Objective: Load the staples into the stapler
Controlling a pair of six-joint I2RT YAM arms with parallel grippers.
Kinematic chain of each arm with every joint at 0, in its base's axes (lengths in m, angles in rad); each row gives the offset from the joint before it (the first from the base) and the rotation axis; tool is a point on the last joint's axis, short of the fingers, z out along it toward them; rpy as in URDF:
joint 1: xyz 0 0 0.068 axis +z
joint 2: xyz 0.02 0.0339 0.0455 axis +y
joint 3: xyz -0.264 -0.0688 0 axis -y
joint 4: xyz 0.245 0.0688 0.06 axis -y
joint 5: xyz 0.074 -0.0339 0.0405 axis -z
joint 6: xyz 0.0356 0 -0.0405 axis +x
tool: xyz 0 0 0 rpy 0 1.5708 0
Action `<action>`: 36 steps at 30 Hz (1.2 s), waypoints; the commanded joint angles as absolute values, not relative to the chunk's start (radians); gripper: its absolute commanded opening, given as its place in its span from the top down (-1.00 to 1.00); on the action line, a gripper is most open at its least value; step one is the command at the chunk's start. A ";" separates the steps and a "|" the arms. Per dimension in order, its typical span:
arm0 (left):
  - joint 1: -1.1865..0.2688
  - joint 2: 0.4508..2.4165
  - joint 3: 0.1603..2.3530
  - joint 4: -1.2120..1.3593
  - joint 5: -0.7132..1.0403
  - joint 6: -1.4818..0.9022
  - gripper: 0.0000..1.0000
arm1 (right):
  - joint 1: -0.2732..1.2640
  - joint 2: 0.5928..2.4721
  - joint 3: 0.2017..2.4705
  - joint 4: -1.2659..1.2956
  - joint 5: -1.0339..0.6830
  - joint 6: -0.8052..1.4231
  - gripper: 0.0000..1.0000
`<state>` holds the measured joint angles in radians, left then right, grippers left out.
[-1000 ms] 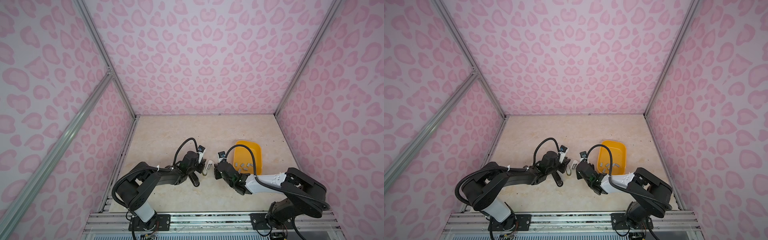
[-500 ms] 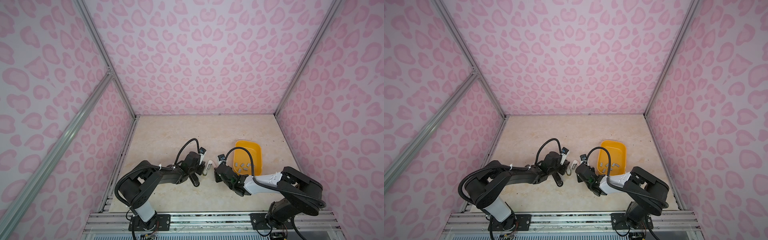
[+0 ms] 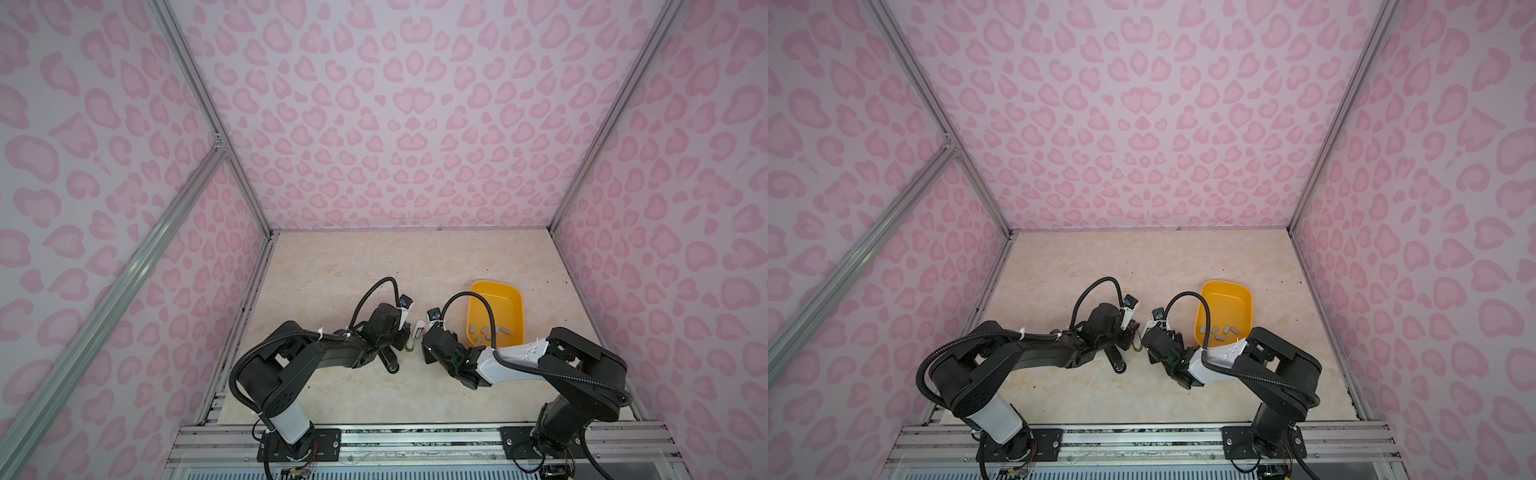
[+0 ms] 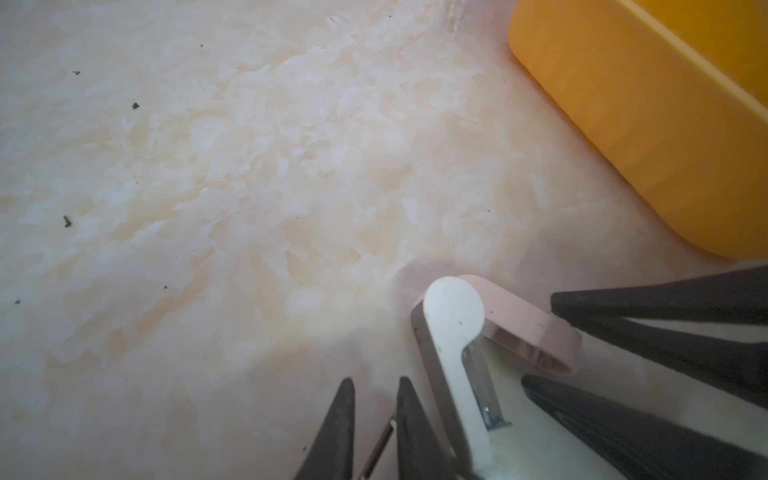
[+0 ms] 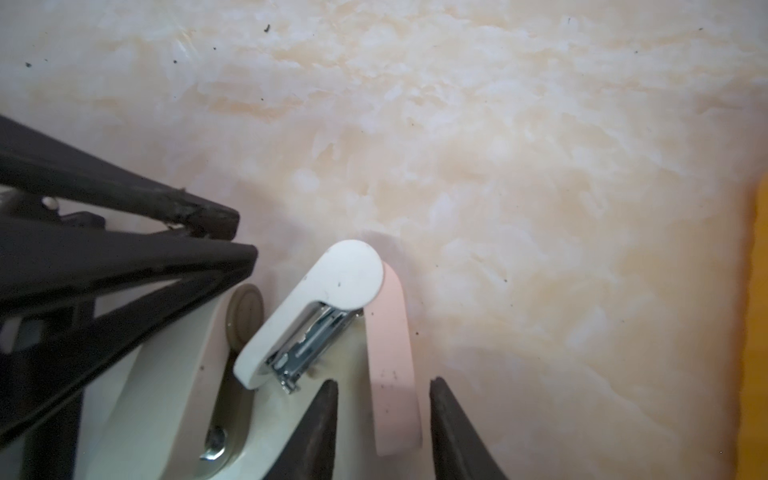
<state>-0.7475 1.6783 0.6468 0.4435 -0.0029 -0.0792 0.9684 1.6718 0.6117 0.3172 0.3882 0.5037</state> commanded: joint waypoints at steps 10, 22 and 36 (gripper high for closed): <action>-0.747 1.680 0.649 0.437 0.024 -0.067 0.59 | 0.974 1.689 0.608 0.283 0.435 0.485 0.47; -0.714 1.588 0.638 0.454 0.021 -0.146 0.55 | 1.021 1.626 0.736 -0.067 0.613 0.472 0.63; -0.544 1.316 0.507 0.437 0.037 -0.287 0.44 | 1.100 1.710 1.084 -0.872 0.779 0.422 0.67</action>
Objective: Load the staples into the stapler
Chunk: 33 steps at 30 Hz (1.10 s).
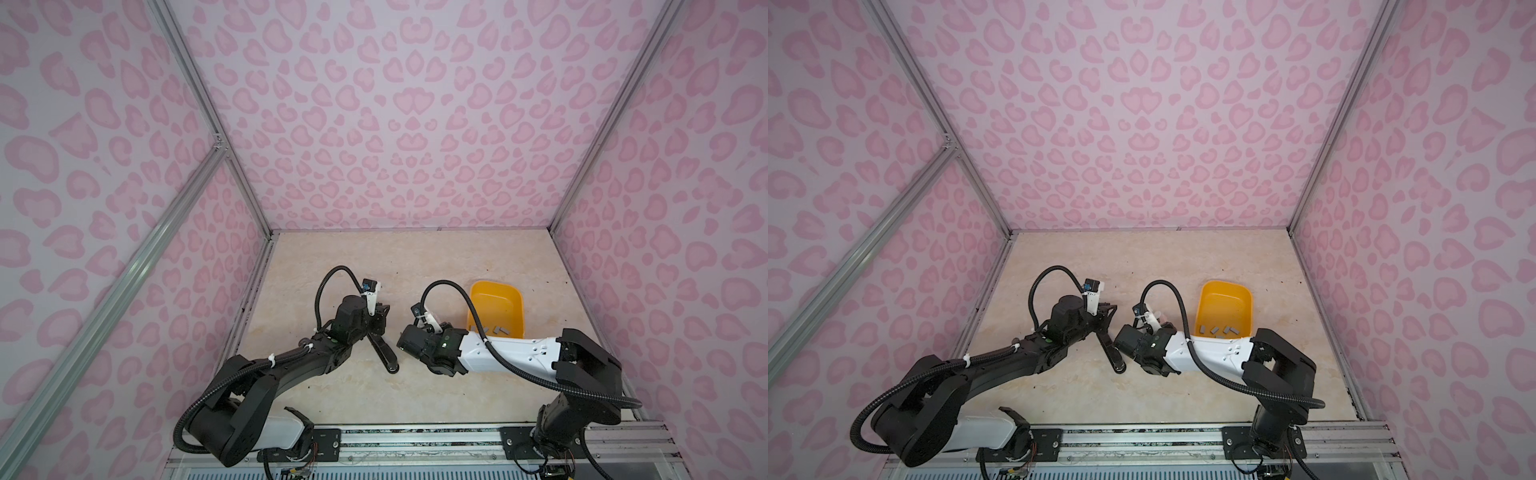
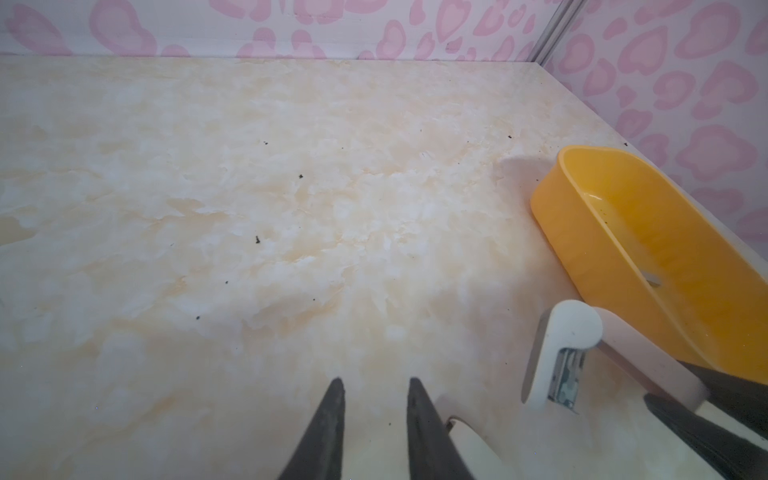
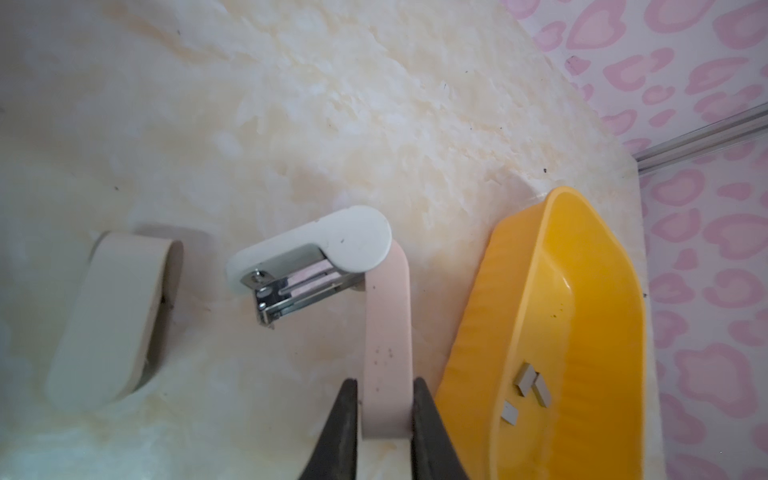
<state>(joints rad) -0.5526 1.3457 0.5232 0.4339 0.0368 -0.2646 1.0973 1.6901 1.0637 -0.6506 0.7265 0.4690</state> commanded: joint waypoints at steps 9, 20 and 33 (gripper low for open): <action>-0.536 1.258 0.472 0.435 0.038 -0.284 0.42 | 1.122 1.770 1.154 -0.917 0.731 0.345 0.67; -0.534 1.276 0.480 0.451 0.059 -0.284 0.42 | 1.135 1.881 1.237 -0.956 0.680 0.236 0.66; -0.532 1.275 0.475 0.454 0.053 -0.278 0.42 | 1.147 2.020 1.328 -0.957 0.675 0.192 0.61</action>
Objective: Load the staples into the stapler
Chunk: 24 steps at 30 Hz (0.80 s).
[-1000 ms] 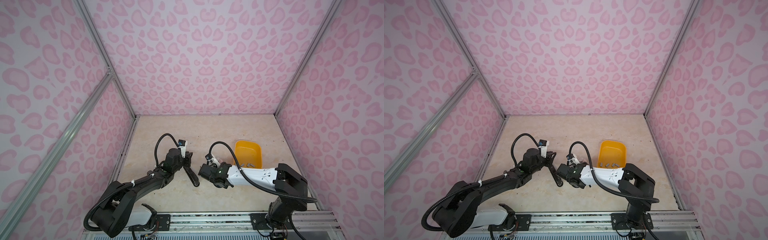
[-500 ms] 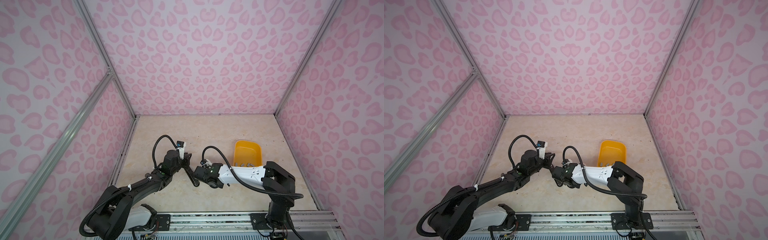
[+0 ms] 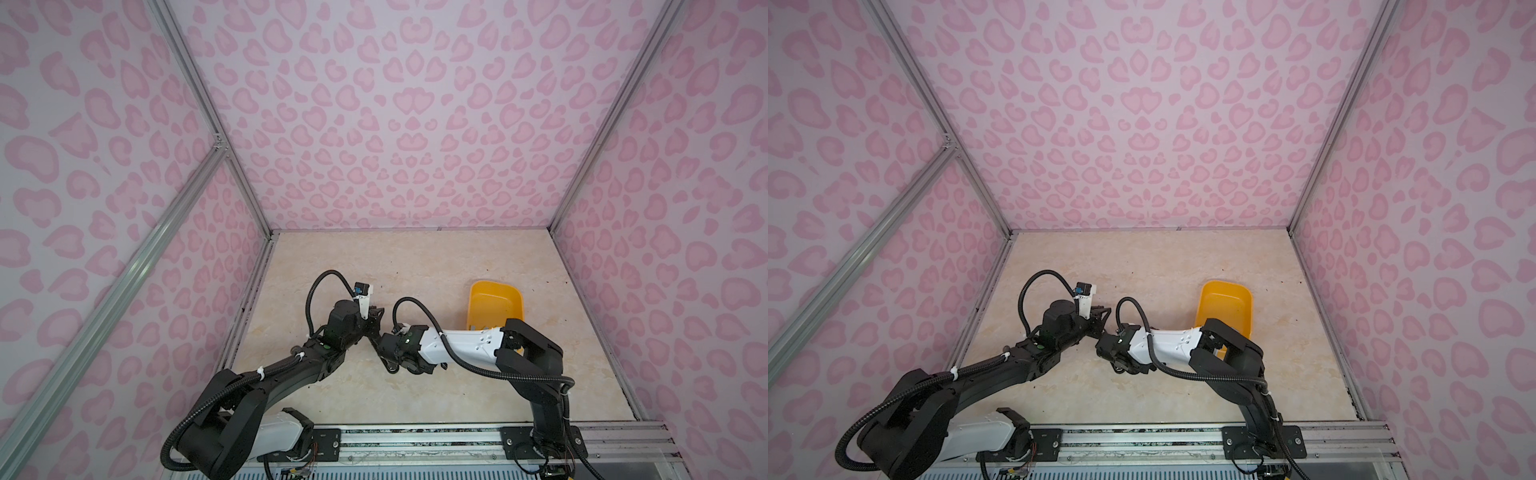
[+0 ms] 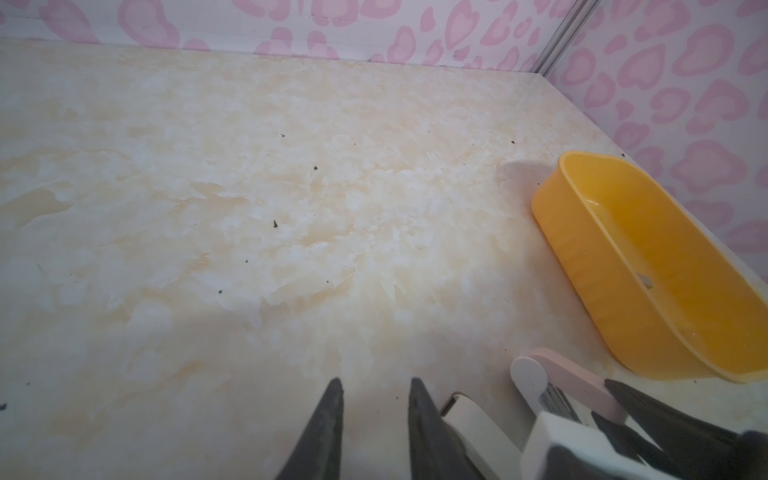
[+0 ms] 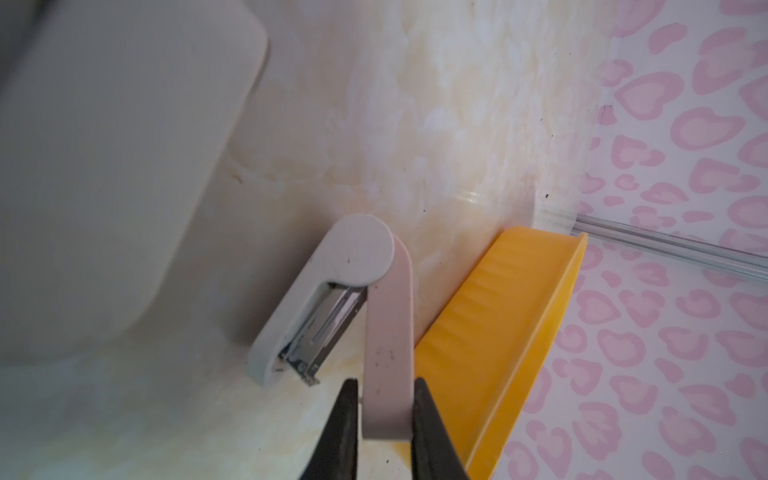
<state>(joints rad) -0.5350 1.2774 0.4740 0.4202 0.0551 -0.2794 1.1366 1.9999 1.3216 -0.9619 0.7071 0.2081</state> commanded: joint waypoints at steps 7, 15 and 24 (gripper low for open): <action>-0.532 1.270 0.471 0.456 0.055 -0.276 0.42 | 1.164 2.034 1.356 -0.966 0.694 0.183 0.43; -0.531 1.264 0.469 0.459 0.056 -0.277 0.42 | 1.186 2.067 1.402 -1.049 0.778 0.175 0.47; -0.531 1.256 0.471 0.452 0.042 -0.278 0.42 | 1.209 2.006 1.395 -1.003 0.686 0.149 0.19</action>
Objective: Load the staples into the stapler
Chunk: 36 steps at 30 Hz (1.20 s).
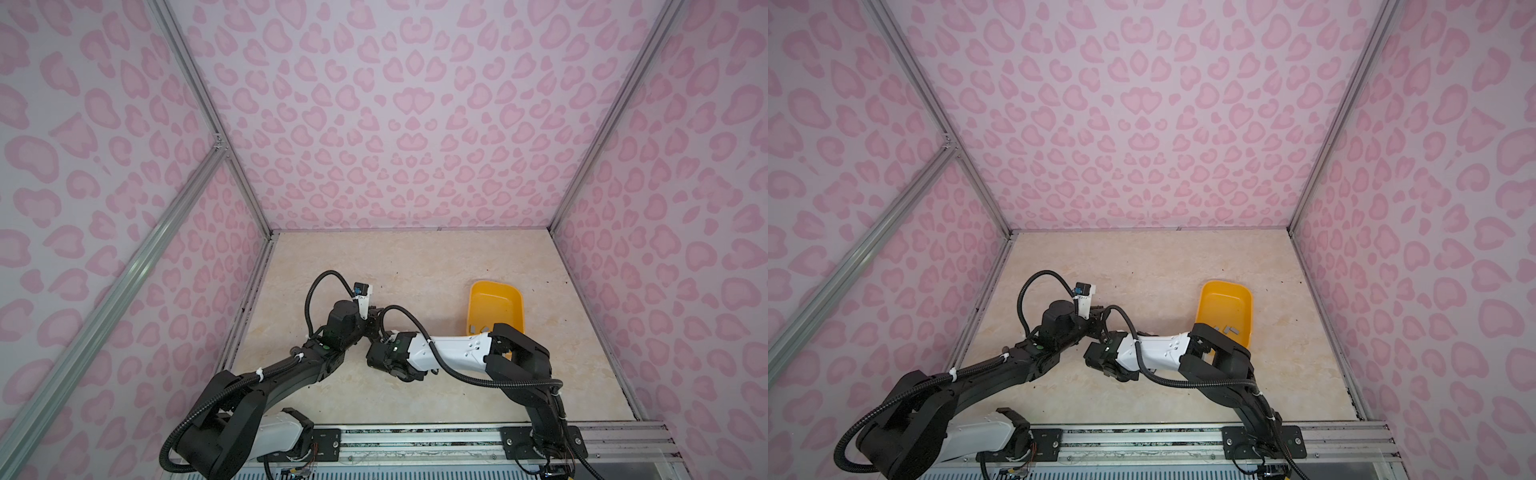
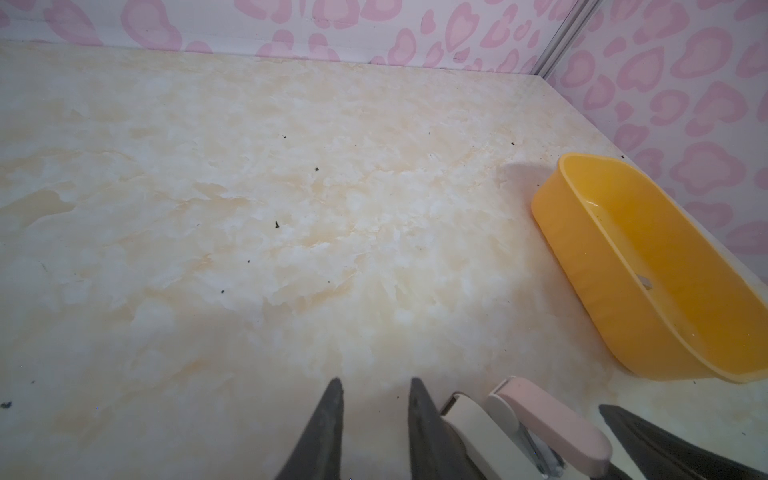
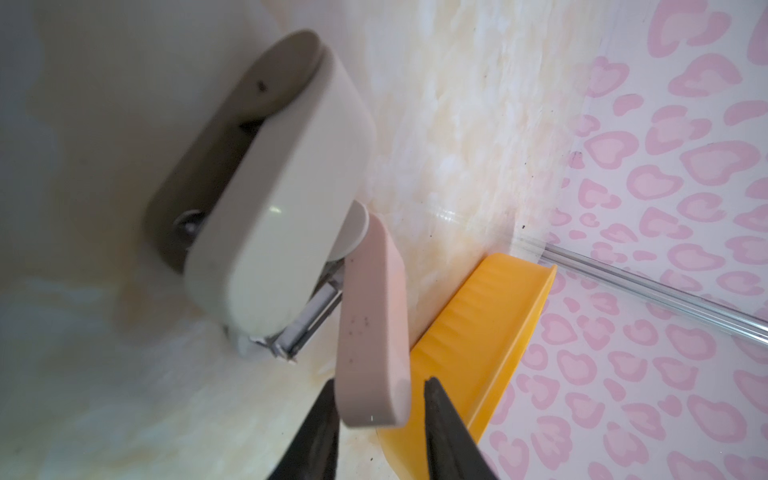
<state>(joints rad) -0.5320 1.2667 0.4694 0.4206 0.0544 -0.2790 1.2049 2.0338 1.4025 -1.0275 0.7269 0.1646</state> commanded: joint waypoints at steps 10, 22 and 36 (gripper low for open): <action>-0.523 1.195 0.471 0.422 0.043 -0.287 0.40 | 1.149 1.641 1.156 -0.636 0.452 0.225 0.19; -0.536 1.214 0.447 0.465 0.222 -0.214 0.38 | 1.048 1.525 0.875 -0.110 0.308 0.418 0.60; -0.583 1.189 0.427 0.484 0.213 -0.178 0.39 | 1.097 1.622 0.858 -0.092 0.392 0.444 0.70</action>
